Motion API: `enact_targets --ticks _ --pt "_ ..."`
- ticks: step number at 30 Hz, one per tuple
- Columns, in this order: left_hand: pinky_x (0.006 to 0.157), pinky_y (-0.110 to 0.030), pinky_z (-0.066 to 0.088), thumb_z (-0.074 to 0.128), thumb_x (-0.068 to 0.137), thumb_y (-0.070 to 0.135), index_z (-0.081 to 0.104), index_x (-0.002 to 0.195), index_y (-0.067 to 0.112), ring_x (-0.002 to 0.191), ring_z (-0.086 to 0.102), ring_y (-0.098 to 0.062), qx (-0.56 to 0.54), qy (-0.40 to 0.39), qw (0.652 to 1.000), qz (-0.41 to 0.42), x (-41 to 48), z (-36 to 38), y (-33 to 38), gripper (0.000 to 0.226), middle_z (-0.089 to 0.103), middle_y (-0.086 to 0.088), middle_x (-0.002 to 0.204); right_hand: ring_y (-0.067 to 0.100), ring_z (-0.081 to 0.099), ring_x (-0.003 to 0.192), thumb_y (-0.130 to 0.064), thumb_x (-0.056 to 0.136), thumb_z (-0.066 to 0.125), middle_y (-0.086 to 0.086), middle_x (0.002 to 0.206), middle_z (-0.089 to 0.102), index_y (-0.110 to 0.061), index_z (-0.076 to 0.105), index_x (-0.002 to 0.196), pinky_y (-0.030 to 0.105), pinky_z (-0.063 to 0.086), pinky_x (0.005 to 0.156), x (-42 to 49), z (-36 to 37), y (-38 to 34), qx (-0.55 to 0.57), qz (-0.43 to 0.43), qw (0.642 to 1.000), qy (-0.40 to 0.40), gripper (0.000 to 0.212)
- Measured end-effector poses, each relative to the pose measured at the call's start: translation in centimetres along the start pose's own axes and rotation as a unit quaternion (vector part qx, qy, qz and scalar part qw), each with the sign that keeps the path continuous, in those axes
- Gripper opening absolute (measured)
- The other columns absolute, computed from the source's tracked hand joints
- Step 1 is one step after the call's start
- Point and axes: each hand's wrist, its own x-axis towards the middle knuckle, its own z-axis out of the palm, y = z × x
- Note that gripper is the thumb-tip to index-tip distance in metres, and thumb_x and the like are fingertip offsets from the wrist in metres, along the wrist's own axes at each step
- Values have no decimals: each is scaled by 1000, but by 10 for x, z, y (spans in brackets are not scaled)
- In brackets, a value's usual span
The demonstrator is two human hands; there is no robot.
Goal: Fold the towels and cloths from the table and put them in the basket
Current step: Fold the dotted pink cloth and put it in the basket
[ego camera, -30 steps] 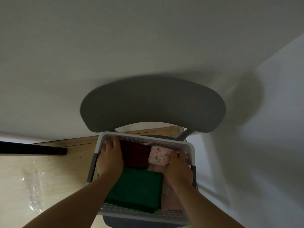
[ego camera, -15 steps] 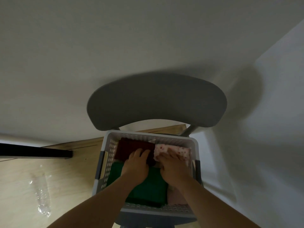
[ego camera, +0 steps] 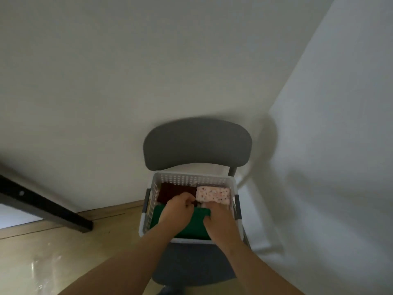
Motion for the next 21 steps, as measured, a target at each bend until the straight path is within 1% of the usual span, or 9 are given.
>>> enact_targets --ticks 1,3,5,8,13,16,17,19,21 --pt "78 -22 41 45 95 16 56 118 18 95 55 -14 -18 15 1000 -1 -16 -1 3 26 62 -2 112 9 54 86 -17 89 46 -7 100 59 -23 60 112 20 45 69 -13 -4 -4 17 -3 1000 7 28" --pt "77 -21 41 46 95 17 57 117 19 91 53 -12 -55 42 998 -5 -49 0 5 24 60 1 103 13 54 96 -14 91 47 -1 112 59 -17 57 120 24 47 79 -41 -11 -9 49 -5 999 11 30" --pt "78 -22 41 46 95 18 57 117 20 93 55 -13 -78 65 995 -9 -88 6 4 24 59 2 106 17 55 105 -13 92 47 3 121 57 -14 54 124 30 49 87 -78 -18 -11 88 -4 996 4 33" --pt "80 -21 41 49 94 19 58 116 19 101 57 -15 -92 101 991 -15 -159 25 -5 24 62 1 113 19 52 112 -14 94 47 4 126 54 -14 52 125 31 47 91 -148 -21 -11 126 -10 992 -16 32" --pt "79 -23 44 50 92 19 62 105 22 95 57 -12 -129 137 981 -52 -295 49 -40 18 62 4 99 17 53 111 -16 92 51 2 126 57 -15 55 120 22 38 84 -269 0 -19 151 -21 987 -57 28" --pt "84 -22 43 53 92 16 60 95 29 95 55 -10 -152 156 974 -58 -367 50 -70 16 56 9 95 17 54 114 -17 93 48 1 124 59 -16 57 118 21 38 86 -334 22 -32 135 -35 986 -90 27" --pt "81 -21 42 53 92 14 59 92 30 94 55 -10 -154 163 973 -54 -388 48 -80 17 56 10 94 17 55 114 -18 93 47 1 123 61 -17 58 116 21 39 87 -354 29 -37 135 -40 986 -94 26" --pt "76 -18 39 53 91 13 57 85 34 90 55 -9 -152 172 972 -57 -429 47 -104 22 59 12 90 19 56 113 -17 93 46 2 120 63 -21 59 109 18 37 82 -395 45 -45 141 -41 984 -102 20" --pt "75 -19 39 55 90 14 53 75 40 86 56 -10 -161 179 969 -59 -466 47 -129 30 59 16 79 20 58 109 -18 92 48 3 114 65 -21 58 103 18 38 78 -436 63 -53 152 -41 982 -106 15"
